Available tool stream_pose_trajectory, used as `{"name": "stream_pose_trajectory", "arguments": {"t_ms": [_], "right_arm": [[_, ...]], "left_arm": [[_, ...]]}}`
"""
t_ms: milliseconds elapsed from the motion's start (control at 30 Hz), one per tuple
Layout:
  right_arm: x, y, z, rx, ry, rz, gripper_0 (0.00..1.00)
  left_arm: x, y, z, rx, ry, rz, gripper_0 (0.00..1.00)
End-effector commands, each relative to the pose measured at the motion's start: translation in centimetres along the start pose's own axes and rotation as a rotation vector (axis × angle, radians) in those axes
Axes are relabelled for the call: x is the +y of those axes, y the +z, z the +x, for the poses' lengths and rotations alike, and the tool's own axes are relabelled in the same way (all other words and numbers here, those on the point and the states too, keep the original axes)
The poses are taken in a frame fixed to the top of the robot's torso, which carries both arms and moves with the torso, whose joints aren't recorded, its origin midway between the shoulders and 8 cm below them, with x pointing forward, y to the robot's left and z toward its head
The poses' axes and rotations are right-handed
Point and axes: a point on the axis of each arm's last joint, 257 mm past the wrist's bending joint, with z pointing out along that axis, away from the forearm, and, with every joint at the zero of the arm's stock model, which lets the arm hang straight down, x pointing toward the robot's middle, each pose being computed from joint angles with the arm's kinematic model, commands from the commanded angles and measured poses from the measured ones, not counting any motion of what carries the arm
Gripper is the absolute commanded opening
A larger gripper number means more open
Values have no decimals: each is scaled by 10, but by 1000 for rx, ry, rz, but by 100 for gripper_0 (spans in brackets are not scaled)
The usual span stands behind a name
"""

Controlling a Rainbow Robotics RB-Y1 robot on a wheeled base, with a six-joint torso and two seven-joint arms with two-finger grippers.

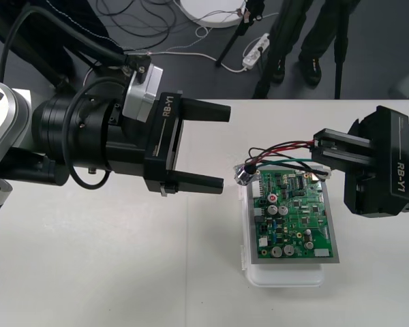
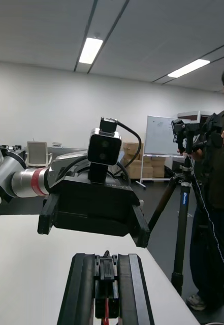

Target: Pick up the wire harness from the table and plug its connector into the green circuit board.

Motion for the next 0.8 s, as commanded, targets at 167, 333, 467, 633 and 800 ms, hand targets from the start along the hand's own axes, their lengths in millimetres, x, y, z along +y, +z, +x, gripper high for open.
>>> {"name": "stream_pose_trajectory", "arguments": {"t_ms": [167,333,467,633,800], "right_arm": [[27,20,4,-29,-46,-43,0],[32,28,5,-30,-89,-48,0],[33,35,5,-31,-130,-46,0],[34,43,7,-35,-134,-50,0],[29,52,10,-33,-125,-31,0]], "left_arm": [[14,7,-18,-14,89,-28,100],[13,8,-21,-20,104,-25,100],[12,9,-22,-25,110,-22,100],[11,9,-23,-28,113,-20,100],[10,11,-21,-29,120,-16,100]]}}
